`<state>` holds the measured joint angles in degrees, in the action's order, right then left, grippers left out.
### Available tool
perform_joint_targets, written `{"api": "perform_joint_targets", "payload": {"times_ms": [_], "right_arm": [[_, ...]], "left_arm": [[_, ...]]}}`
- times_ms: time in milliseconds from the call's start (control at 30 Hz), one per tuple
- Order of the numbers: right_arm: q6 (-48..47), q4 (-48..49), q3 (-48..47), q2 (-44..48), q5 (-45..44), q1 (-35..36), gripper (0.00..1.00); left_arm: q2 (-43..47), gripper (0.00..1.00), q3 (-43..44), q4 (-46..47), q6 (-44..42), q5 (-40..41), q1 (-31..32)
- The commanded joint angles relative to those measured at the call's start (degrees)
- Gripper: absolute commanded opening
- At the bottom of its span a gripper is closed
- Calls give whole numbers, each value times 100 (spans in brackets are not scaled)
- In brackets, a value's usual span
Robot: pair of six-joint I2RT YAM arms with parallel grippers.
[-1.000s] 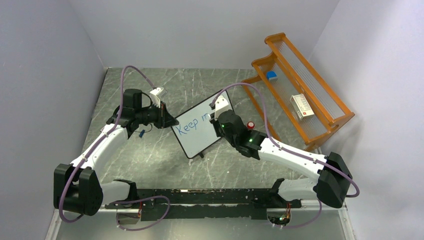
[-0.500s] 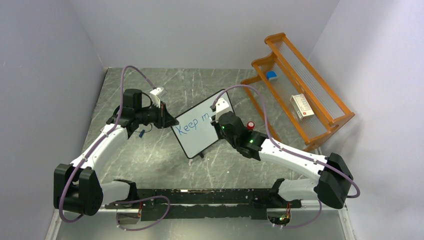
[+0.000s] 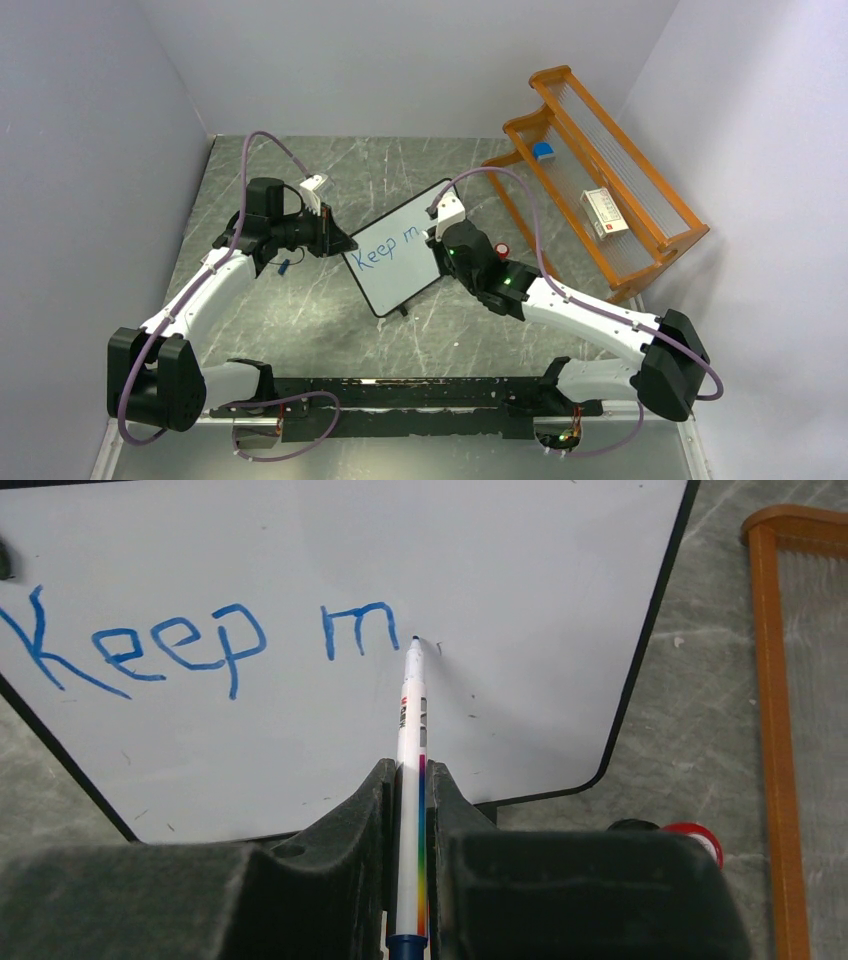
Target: Write a sentence on the whiteboard
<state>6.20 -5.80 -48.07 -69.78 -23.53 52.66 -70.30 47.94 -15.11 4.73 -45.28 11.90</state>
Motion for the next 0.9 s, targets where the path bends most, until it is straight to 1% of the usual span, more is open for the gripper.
{"api": "perform_joint_targets", "payload": {"times_ms": [0,300,867], "right_arm": [[-13,214,-6,49,14,-115,0],[-30,340,-96,17,128,-125,0],[-22,470,-128,-62,31,-142,0]], "left_arm": [[-190,5,-74,-422,-330,634,39],[-203,5,-66,-424,-333,630,40],[-192,5,-75,-426,-333,618,40]]}}
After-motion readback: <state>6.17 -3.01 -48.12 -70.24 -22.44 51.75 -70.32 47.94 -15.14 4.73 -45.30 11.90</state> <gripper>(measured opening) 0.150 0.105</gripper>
